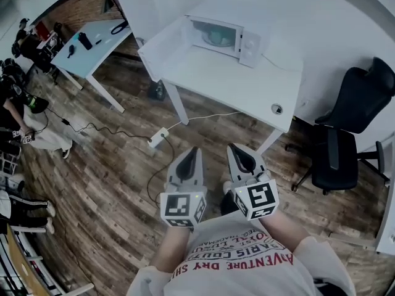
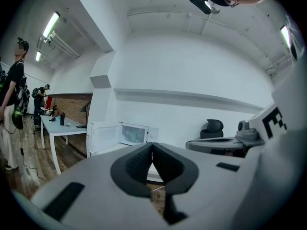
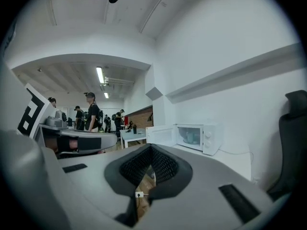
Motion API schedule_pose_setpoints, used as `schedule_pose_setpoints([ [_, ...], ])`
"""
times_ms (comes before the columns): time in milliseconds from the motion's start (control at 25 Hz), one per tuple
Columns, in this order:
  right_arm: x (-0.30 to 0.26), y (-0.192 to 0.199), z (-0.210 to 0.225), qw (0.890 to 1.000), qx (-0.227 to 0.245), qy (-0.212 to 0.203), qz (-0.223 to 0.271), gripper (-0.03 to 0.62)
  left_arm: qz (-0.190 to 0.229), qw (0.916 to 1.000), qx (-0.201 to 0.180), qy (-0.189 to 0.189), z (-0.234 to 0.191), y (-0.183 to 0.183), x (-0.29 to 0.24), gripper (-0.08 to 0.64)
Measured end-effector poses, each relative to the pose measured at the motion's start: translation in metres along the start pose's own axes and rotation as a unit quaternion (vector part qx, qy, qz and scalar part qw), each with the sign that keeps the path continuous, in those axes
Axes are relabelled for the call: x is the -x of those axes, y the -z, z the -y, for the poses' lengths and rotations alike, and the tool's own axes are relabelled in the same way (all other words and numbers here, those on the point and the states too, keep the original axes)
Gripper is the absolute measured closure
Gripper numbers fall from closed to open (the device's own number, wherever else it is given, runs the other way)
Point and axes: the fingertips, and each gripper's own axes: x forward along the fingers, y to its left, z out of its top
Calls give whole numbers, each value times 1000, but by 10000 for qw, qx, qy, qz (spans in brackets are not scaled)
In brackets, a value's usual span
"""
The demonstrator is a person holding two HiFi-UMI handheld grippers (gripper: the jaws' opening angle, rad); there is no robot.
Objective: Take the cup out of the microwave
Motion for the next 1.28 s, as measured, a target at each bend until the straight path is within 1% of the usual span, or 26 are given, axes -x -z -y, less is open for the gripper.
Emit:
schedule_pose_setpoints([
  [240,-61,-19,77,9999,-110,34,45,581,-10,10000,14,-94,-8,-18,-90,552],
  [440,-103,-27,126,9999,-158,-29,9,581,-15,9998,21,-177,-14,-26,-152,552],
  [560,-125,-19,149,9994,-306,55,-117,581,-96,9997,59,-209,-23,-22,-180,552],
  [720,-153,-3,170,9985,-434,122,-300,581,-213,9993,149,-260,-44,-15,-215,554],
  [840,-179,2,189,9978,-515,271,-332,581,-263,9995,133,-127,-56,-12,-246,554],
  [960,-206,0,204,9974,-455,452,-336,581,-254,9995,154,54,-71,-13,-283,552],
  [1160,-267,-6,235,9947,-255,957,-289,581,-210,9980,20,604,-101,-28,-352,552],
  [1280,-307,-15,254,9908,-270,1299,-264,581,-234,9957,-53,900,-124,-39,-397,552],
])
